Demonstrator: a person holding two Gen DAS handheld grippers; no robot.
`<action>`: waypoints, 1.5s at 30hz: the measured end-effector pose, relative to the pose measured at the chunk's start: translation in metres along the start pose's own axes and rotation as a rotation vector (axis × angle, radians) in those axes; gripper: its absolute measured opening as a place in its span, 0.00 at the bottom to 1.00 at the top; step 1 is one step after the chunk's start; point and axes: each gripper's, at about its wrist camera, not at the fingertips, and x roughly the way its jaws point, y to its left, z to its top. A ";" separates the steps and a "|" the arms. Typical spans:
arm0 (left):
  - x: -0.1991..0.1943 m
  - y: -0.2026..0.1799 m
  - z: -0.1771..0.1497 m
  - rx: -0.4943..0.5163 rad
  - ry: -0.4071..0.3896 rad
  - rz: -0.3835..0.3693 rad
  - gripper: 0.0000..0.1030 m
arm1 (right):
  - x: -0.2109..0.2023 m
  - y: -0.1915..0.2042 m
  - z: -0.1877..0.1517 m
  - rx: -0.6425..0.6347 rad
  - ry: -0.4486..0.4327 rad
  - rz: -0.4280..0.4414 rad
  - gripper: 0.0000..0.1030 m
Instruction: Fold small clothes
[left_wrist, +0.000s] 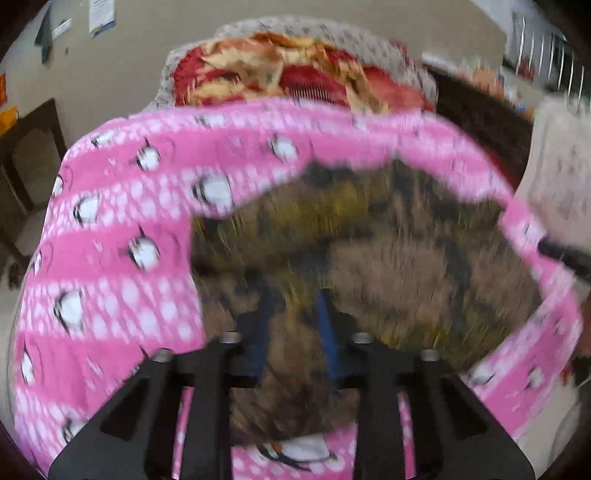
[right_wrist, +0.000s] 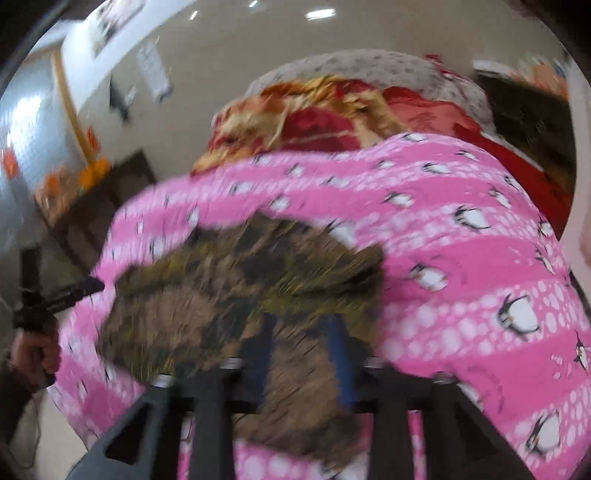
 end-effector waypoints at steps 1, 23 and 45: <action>0.014 0.001 -0.009 -0.006 0.045 0.031 0.17 | 0.006 0.011 -0.006 -0.026 0.020 -0.017 0.18; 0.119 0.028 0.105 -0.211 0.214 0.037 0.13 | 0.150 -0.031 0.058 0.040 0.305 -0.098 0.18; 0.131 0.054 0.088 -0.377 -0.093 0.088 0.31 | 0.174 -0.043 0.062 0.186 0.014 -0.142 0.19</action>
